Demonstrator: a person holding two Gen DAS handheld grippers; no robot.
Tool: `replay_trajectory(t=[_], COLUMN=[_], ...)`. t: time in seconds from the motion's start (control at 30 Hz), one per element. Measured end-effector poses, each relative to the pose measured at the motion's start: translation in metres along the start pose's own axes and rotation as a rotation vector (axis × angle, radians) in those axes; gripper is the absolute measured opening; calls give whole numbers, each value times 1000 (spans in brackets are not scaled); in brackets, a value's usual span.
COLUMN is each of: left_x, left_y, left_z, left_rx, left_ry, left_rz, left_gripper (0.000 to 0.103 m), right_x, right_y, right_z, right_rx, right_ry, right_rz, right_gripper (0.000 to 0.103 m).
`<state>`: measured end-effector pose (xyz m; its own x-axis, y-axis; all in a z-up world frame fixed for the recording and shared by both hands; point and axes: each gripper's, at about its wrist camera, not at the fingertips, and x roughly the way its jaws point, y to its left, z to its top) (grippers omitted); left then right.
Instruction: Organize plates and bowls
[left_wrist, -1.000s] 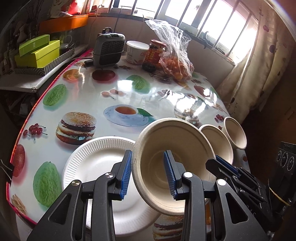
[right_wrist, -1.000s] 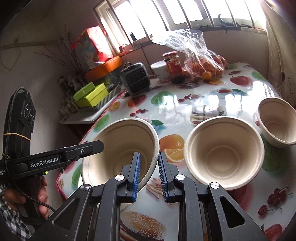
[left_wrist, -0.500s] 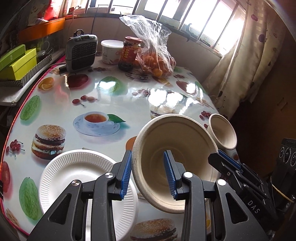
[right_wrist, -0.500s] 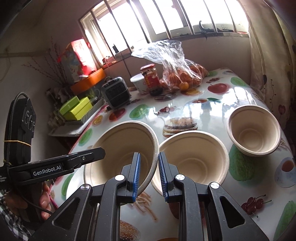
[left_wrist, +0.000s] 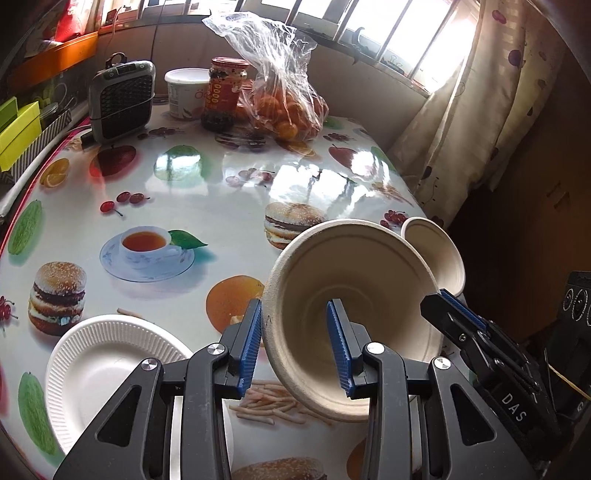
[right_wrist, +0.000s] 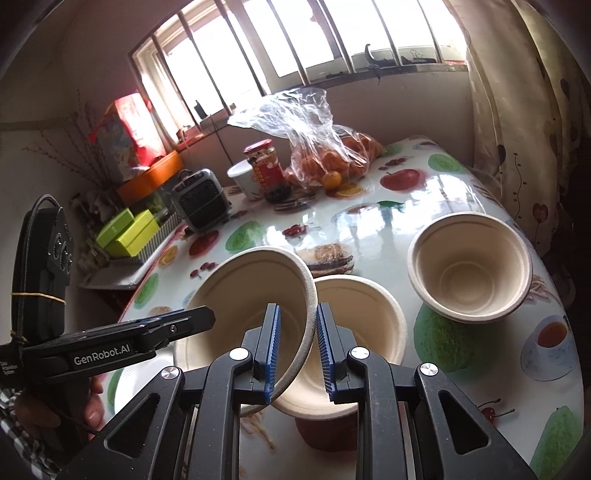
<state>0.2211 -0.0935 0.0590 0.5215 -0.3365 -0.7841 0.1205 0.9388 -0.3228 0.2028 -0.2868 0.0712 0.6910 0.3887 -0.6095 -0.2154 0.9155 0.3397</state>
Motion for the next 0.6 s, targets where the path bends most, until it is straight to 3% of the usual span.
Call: replay_trajectory(t=[0.6], left_x=[39], left_y=[-24], left_z=[8], left_rx=[35], left_ry=[56], left_rz=[-7], left_gripper=[36], right_x=[9], right_y=[-36], right_z=[1], right_rx=[56], right_ry=[10], right_rz=[-66], right_gripper=[20])
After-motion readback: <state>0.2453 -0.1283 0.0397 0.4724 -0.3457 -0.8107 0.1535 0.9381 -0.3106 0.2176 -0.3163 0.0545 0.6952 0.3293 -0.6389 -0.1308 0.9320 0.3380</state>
